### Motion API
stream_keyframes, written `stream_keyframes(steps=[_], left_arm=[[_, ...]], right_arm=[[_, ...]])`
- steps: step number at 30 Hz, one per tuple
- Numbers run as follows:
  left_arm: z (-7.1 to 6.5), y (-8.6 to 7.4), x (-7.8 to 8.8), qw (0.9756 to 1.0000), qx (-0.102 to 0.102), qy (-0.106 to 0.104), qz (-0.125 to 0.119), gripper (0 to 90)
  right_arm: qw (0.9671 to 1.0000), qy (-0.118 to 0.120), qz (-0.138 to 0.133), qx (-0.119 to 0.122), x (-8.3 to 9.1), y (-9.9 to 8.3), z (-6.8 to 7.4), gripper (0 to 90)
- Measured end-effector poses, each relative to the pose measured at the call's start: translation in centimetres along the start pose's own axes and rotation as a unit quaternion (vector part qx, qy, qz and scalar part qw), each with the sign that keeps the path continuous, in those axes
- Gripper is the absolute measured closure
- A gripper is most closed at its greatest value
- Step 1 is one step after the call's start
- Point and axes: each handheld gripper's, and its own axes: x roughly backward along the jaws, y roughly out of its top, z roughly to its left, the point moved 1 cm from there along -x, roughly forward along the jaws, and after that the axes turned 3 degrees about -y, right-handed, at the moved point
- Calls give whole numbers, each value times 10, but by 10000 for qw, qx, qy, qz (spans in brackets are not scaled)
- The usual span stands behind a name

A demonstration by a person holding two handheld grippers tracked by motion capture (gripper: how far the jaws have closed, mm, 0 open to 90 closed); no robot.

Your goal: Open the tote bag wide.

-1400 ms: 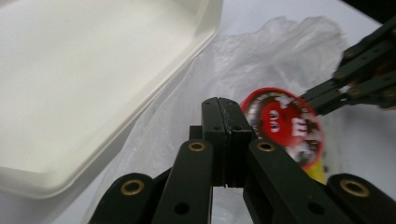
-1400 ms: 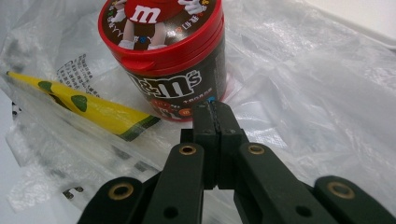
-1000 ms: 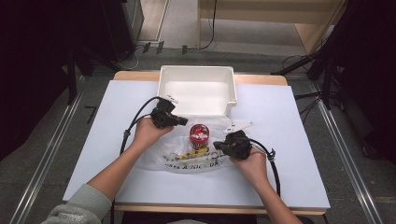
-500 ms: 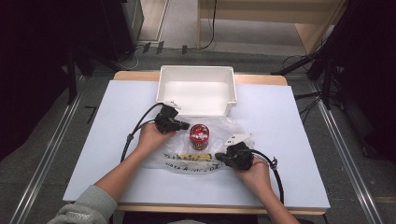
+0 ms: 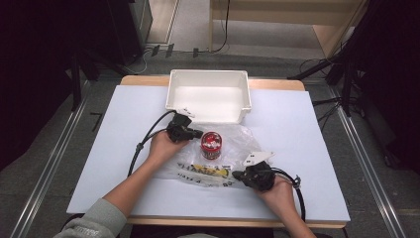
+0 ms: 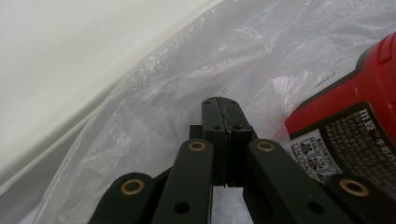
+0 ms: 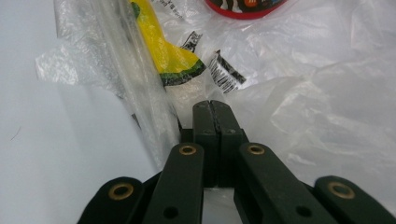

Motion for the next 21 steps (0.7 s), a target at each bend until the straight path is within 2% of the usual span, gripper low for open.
stream_keyframes(steps=[8, 10, 13, 16, 18, 21], left_arm=[[4, 2, -3, 9997, -45, 172, -167, 900], [5, 2, -4, 9997, 2, 137, -201, 900], [8, 2, -3, 9996, 156, 30, -215, 900], [8, 2, -2, 9997, 140, 29, -181, 900], [7, 3, -1, 9997, 160, 8, -188, 900], [7, 2, -3, 9998, 127, 19, -175, 900]], right_arm=[[10000, 74, 20, -6, 5, -6, 5, 900], [10000, 63, 35, 41, 5, -5, 5, 900], [9999, 142, 14, -17, 3, -4, 3, 900], [9997, 136, 59, -172, 3, -3, 2, 900], [9999, 87, 68, -100, 3, -3, 3, 900], [9998, 102, 83, -116, 2, -2, 3, 900]])
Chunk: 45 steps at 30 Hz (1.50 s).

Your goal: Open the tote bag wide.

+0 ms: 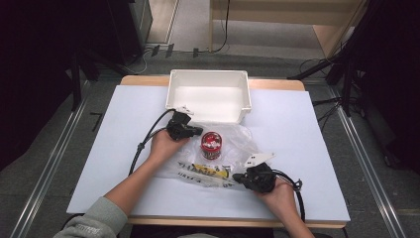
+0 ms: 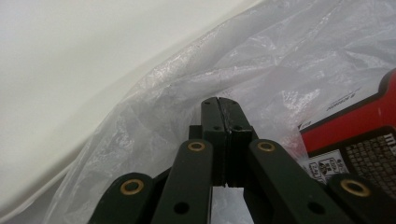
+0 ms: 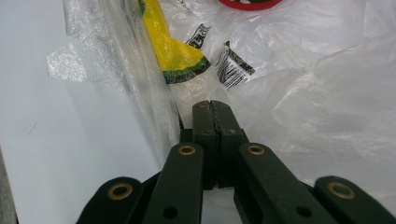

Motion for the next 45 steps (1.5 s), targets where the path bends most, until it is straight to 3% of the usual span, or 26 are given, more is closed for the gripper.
stream_keyframes(steps=[5, 8, 11, 18, 21, 27, 37, 45], left_arm=[[0, 1, 0, 9999, -88, 101, -14, 900], [0, 1, -1, 9999, -37, 115, -57, 900], [-1, 2, 1, 10000, 19, 47, -84, 900], [-8, 8, 11, 9997, -58, -31, -220, 900], [-10, 10, 17, 9996, -80, -57, -248, 894], [-12, 14, 26, 9992, 12, -198, -354, 885], [-16, 17, 42, 9992, 0, -285, -265, 869], [-22, 17, 54, 9992, -19, -378, -126, 824]], right_arm=[[10000, 12, -8, -9, 0, 0, -1, 900], [10000, -50, -12, 37, 0, 0, 0, 900], [10000, -7, -10, -59, -1, 2, -1, 900], [9995, -60, -204, -216, 4, 9, -1, 900], [9983, -159, -467, -314, 11, 13, -3, 897], [9979, -209, -497, -354, 13, 14, -3, 891], [9963, -250, -724, -401, 20, 22, -4, 864], [9960, -242, -738, -450, 21, 27, -4, 775]])
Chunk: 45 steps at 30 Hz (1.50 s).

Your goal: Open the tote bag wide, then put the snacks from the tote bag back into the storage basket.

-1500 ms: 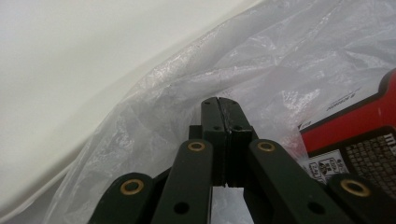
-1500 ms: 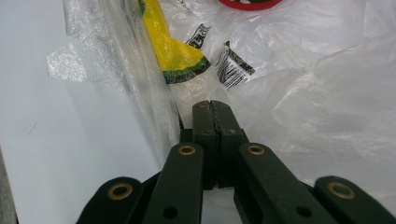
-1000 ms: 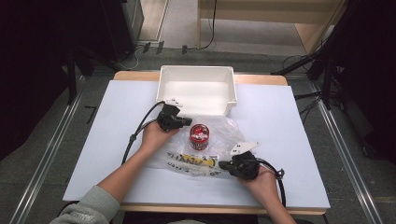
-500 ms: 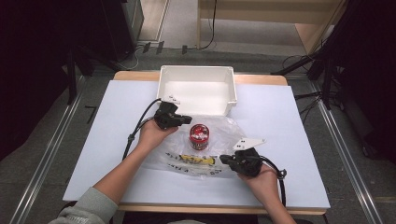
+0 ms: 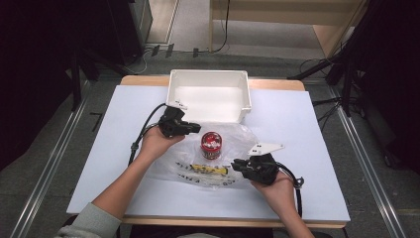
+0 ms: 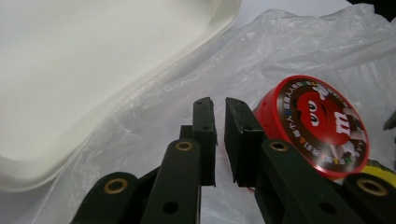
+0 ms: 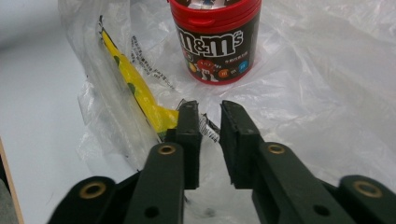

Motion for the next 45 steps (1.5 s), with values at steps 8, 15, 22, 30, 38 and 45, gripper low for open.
stream_keyframes(steps=[8, 15, 22, 30, 38, 45], left_arm=[[-5, -4, 14, 9999, 54, -160, 1, 699], [-14, -6, 24, 9998, -50, -210, -49, 618], [-19, -8, 28, 9994, -102, -316, 10, 586], [-23, -13, 36, 9993, -179, -318, -15, 539], [-28, -21, 43, 9990, -279, -348, -59, 466], [-32, -29, 52, 9990, -317, -296, -58, 453]], right_arm=[[10000, -28, -59, 35, -3, 9, -3, 664], [10000, 9, -14, -28, -6, 12, -2, 588], [10000, 41, 8, -33, -6, 17, -3, 555], [10000, -19, -52, 23, -11, 28, -1, 503], [10000, -17, -69, -67, -12, 34, -1, 419], [9999, 42, -77, -49, -16, 38, -1, 395]])
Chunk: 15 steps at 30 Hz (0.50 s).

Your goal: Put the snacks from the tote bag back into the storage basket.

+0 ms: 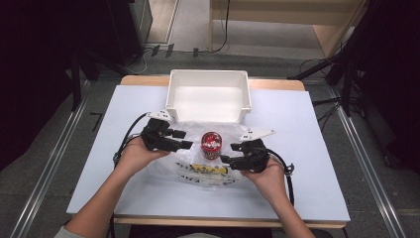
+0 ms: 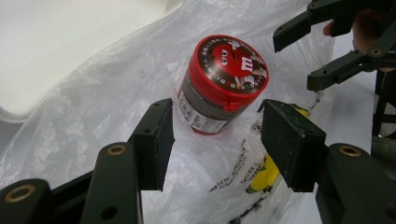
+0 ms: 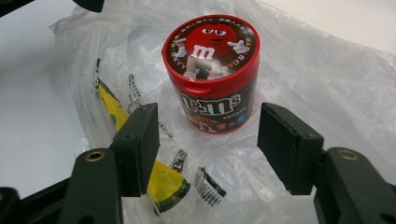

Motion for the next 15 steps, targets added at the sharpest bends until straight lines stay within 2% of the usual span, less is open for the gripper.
stream_keyframes(steps=[5, 8, 15], left_arm=[[-4, -5, 6, 10000, 23, -34, -86, 445], [-6, -9, 7, 10000, 4, -17, -28, 441], [-7, -15, 10, 9999, -3, 7, -105, 440]], right_arm=[[10000, 25, -31, -3, -7, 3, 1, 358], [10000, 59, -57, -40, -11, 5, 3, 345], [9998, -96, -132, -102, -15, 7, 6, 289]])
